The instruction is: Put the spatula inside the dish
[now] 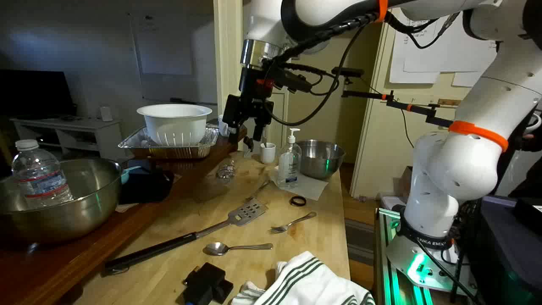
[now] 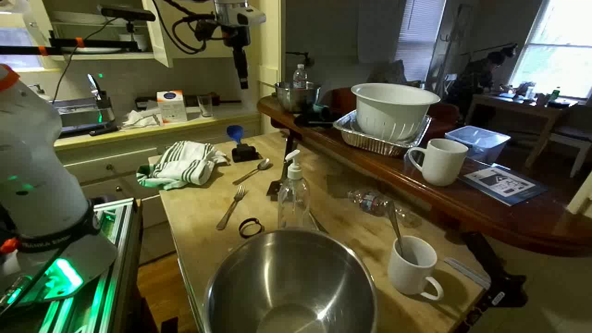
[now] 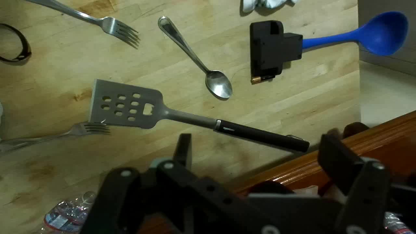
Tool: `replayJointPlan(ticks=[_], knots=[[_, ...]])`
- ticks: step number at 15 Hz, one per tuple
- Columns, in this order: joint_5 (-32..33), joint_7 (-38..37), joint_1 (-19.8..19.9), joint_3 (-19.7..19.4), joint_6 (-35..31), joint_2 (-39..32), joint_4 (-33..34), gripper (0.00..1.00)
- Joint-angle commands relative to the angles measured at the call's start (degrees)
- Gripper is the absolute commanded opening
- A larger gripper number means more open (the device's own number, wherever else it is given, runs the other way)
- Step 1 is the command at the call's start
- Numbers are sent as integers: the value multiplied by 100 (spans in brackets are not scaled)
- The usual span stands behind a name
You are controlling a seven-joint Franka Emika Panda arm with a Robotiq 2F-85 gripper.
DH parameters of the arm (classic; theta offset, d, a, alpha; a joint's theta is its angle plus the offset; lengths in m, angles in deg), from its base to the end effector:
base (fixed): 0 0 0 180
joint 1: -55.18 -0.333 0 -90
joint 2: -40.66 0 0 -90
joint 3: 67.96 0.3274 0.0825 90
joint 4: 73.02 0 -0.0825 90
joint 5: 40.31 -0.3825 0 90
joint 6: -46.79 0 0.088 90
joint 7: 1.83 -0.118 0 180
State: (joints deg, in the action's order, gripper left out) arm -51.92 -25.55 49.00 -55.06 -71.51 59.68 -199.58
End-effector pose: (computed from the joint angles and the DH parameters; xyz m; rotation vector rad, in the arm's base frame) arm 0.4387 0.1742 0.5294 -2.9535 0.2461 -0.1917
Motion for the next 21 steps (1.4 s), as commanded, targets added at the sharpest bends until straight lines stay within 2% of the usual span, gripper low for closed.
replayJointPlan(ticks=[1,10,12,18,20,21], knots=[[16,-13,-35,-32,17,-6,15,100],[16,-12,-35,-32,17,-5,15,100],[187,-135,46,0,-123,-132,-119,100],[441,943,-39,-122,-211,-551,-446,100],[684,840,15,-106,-258,-768,-478,100],[475,831,-44,-154,-69,-598,-397,100]])
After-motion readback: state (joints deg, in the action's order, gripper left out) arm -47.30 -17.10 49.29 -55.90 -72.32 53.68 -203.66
